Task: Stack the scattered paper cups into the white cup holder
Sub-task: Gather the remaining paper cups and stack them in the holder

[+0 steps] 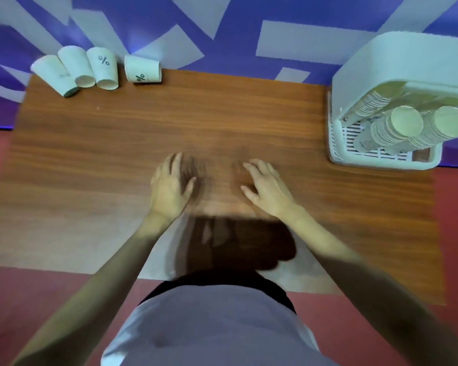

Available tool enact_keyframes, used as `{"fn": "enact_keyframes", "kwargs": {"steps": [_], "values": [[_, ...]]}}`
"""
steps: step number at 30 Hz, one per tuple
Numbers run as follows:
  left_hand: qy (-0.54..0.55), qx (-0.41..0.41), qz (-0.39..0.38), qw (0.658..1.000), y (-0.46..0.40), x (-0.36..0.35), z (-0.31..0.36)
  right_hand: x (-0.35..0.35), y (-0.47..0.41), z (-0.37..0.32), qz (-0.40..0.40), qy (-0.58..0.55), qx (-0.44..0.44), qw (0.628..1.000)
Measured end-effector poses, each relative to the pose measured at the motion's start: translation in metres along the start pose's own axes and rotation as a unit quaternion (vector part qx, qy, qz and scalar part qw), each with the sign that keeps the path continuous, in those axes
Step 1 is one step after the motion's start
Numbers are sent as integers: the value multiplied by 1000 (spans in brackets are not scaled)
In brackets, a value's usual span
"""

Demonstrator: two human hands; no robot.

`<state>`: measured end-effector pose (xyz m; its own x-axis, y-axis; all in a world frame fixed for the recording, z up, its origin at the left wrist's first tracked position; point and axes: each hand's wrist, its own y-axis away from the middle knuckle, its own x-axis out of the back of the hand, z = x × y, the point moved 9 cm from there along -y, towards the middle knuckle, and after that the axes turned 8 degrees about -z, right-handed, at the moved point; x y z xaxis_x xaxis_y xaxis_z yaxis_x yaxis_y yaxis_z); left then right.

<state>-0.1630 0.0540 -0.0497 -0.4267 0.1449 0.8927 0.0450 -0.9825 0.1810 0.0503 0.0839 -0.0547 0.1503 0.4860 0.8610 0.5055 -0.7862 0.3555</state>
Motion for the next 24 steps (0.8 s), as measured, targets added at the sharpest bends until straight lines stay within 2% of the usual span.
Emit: {"fn": "enact_keyframes", "kwargs": {"steps": [7,15,24], "values": [[29,50,37,998,-3,56,-105,-10,-81,-112,-26,37,76,996],[33,73,27,996,-34,87,-207,-7,-181,-181,-52,54,87,993],[25,-4,81,996,-154,148,-235,42,-293,-202,-4,83,79,993]]}}
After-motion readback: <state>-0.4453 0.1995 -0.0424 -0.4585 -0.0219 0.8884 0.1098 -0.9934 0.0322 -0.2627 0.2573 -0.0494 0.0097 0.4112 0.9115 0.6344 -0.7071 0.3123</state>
